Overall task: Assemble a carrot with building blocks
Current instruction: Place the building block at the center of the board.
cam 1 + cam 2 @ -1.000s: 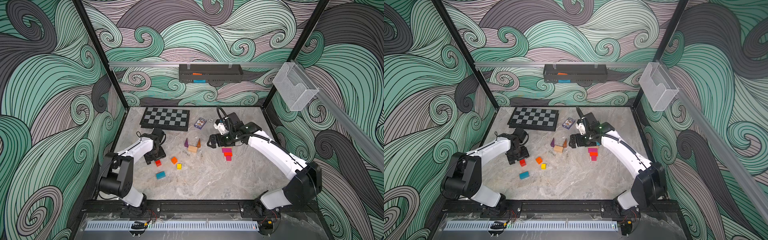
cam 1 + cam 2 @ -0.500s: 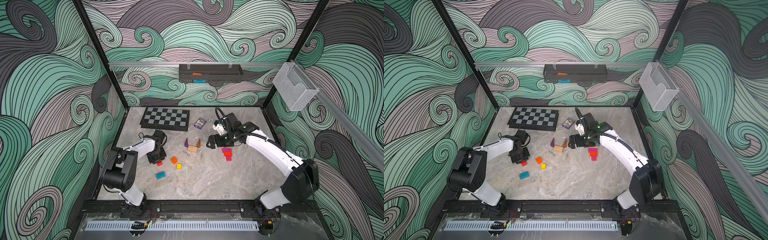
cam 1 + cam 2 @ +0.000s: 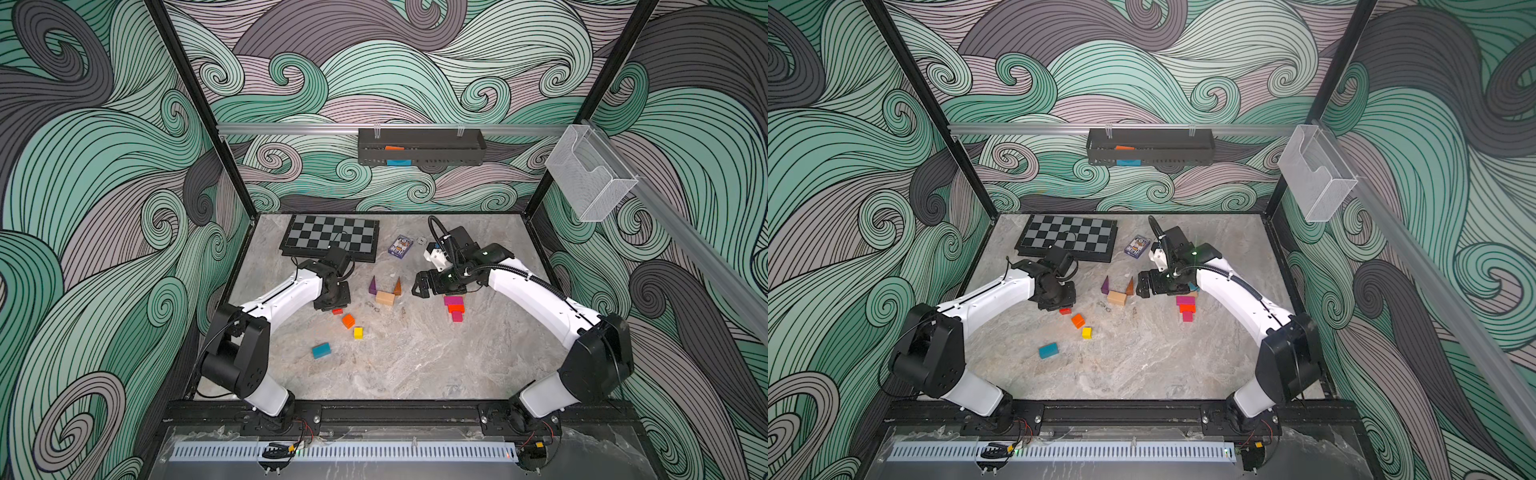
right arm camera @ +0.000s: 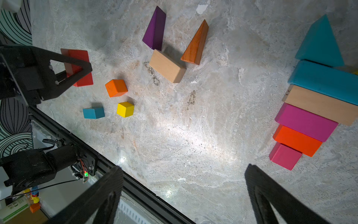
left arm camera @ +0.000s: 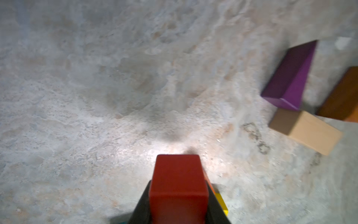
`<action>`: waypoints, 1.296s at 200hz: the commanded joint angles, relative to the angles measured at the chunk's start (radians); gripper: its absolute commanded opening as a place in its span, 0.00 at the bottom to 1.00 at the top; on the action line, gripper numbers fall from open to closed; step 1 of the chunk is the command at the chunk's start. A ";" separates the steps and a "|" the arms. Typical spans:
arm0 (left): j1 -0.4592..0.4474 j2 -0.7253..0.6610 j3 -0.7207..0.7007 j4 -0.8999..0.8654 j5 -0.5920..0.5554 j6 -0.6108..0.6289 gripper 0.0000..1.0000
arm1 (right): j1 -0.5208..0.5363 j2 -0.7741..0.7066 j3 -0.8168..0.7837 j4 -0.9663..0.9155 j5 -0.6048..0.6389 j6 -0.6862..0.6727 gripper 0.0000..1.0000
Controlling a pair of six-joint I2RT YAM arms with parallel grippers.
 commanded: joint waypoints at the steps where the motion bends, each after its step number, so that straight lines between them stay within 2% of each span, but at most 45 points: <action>1: -0.055 -0.023 0.050 -0.029 0.031 0.092 0.06 | 0.000 -0.016 0.031 0.004 0.009 -0.002 0.99; 24: -0.108 -0.009 0.063 0.001 0.073 0.139 0.00 | -0.004 -0.032 0.029 0.004 0.012 0.002 0.99; 44: -0.145 0.012 0.068 0.021 0.106 0.142 0.00 | -0.007 -0.045 0.022 0.004 0.012 0.005 0.99; 98: -0.270 0.071 0.094 0.039 0.106 0.156 0.00 | -0.010 -0.065 0.002 0.003 0.011 0.011 0.99; 136: -0.324 0.110 0.091 0.062 0.109 0.159 0.00 | -0.009 -0.072 -0.003 0.004 0.011 0.013 0.99; 182: -0.359 0.168 0.091 0.082 0.106 0.163 0.00 | -0.009 -0.071 -0.007 0.005 0.007 0.017 0.99; 259: -0.365 0.241 0.100 0.103 0.098 0.178 0.01 | -0.009 -0.063 -0.003 0.004 0.004 0.014 0.99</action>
